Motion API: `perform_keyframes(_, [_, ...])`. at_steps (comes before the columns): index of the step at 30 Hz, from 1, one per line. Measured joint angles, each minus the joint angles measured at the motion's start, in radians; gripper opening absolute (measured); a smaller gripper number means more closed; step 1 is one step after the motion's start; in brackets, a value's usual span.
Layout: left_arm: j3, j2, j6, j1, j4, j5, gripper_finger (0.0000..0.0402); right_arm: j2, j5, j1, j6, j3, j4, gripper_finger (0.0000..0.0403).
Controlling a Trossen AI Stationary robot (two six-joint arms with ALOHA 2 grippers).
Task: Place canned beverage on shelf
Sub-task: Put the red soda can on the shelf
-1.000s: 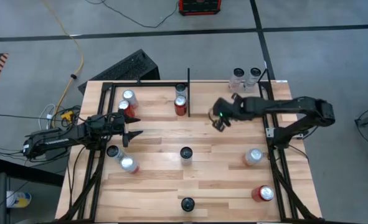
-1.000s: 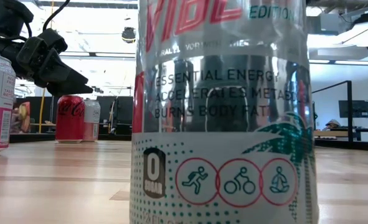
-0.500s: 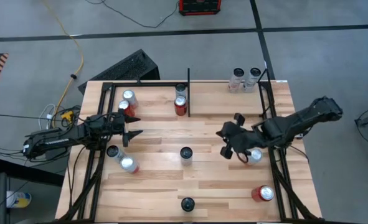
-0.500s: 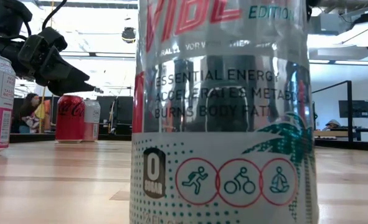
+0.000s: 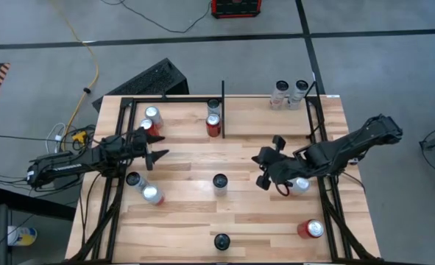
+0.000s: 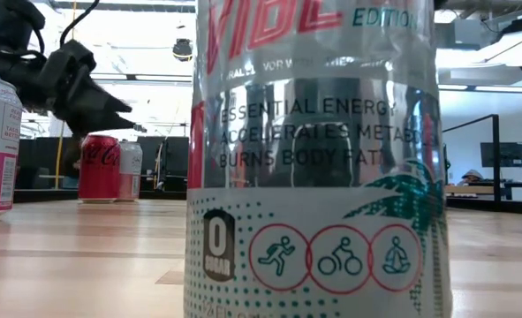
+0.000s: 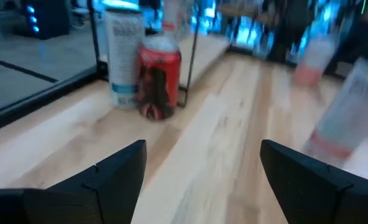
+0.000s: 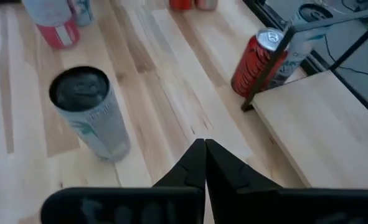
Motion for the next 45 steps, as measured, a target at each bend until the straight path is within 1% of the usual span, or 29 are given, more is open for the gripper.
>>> perform_keyframes(4, [0.000, 0.001, -0.242, 0.000, 0.009, -0.029, 0.0300, 0.014, 0.015, 0.000, -0.023, 0.001, 0.014, 0.0028])
perform_keyframes(6, [0.001, 0.007, -0.315, 0.000, 0.052, -0.057, 0.0300, 0.019, 0.016, 0.000, -0.028, -0.002, 0.004, 0.0024])
perform_keyframes(9, [0.001, 0.008, -0.404, 0.000, 0.054, -0.059, 0.0300, 0.038, 0.032, -0.002, -0.030, 0.001, 0.022, 0.0023])
perform_keyframes(10, [0.001, 0.013, -0.418, 0.001, 0.075, -0.059, 0.0300, 0.043, 0.037, -0.003, -0.041, 0.000, 0.016, 0.0025])
perform_keyframes(12, [0.009, 0.026, -0.371, 0.008, 0.152, -0.028, 0.0300, 0.057, 0.037, -0.003, -0.068, -0.003, 0.024, 0.0029])
perform_keyframes(13, [0.034, 0.033, -0.335, 0.011, 0.156, -0.010, 0.0300, 0.063, 0.038, -0.005, -0.084, -0.001, 0.047, 0.0031])
perform_keyframes(15, [0.115, 0.070, -0.273, 0.015, 0.127, -0.005, 0.0300, 0.066, 0.038, -0.007, -0.115, -0.001, 0.053, 0.0033])
perform_keyframes(17, [0.226, 0.135, -0.213, 0.016, 0.007, -0.047, 0.0300, 0.065, 0.038, -0.013, -0.136, -0.002, 0.072, 0.0032])
perform_keyframes(20, [0.436, 0.287, -0.184, 0.015, -0.275, -0.142, 0.0300, 0.070, 0.038, -0.021, -0.160, -0.001, 0.084, 0.0026])
perform_keyframes(22, [0.585, 0.408, -0.182, 0.016, -0.501, -0.254, 0.0300, 0.071, 0.037, -0.027, -0.187, -0.001, 0.089, 0.0024])
perform_keyframes(24, [0.715, 0.539, -0.190, 0.016, -0.737, -0.399, 0.0300, 0.071, 0.038, -0.031, -0.207, -0.001, 0.093, 0.0024])
perform_keyframes(25, [0.770, 0.603, -0.210, 0.017, -0.822, -0.456, 0.0300, 0.076, 0.038, -0.035, -0.209, -0.001, 0.094, 0.0025])
perform_keyframes(26, [0.819, 0.662, -0.231, 0.023, -0.899, -0.487, 0.0300, 0.080, 0.037, -0.040, -0.210, -0.001, 0.095, 0.0027])
perform_keyframes(27, [0.859, 0.718, -0.239, 0.030, -0.960, -0.484, 0.0300, 0.083, 0.035, -0.044, -0.210, -0.001, 0.095, 0.0029])
perform_keyframes(29, [0.921, 0.810, -0.222, 0.049, -1.030, -0.419, 0.0300, 0.082, 0.031, -0.047, -0.210, -0.002, 0.094, 0.0033])
perform_keyframes(31, [0.958, 0.884, -0.176, 0.072, -1.043, -0.358, 0.0300, 0.080, 0.032, -0.047, -0.212, -0.002, 0.096, 0.0034])
perform_keyframes(34, [0.977, 0.959, -0.121, 0.125, -1.064, -0.338, 0.0300, 0.082, 0.031, -0.042, -0.213, -0.002, 0.093, 0.0029])
perform_keyframes(35, [0.978, 0.973, -0.110, 0.151, -1.065, -0.332, 0.0300, 0.082, 0.031, -0.039, -0.213, -0.002, 0.092, 0.0028])
perform_keyframes(38, [0.970, 0.986, -0.080, 0.238, -1.075, -0.266, 0.0300, 0.081, 0.030, -0.029, -0.230, -0.002, 0.092, 0.0025])
perform_keyframes(42, [0.956, 0.963, -0.048, 0.340, -1.040, -0.238, 0.0300, 0.081, 0.030, -0.017, -0.234, -0.007, 0.090, 0.0029])
perform_keyframes(45, [0.956, 0.950, -0.020, 0.408, -1.021, -0.186, 0.0300, 0.081, 0.029, -0.016, -0.234, -0.021, 0.088, 0.0032])
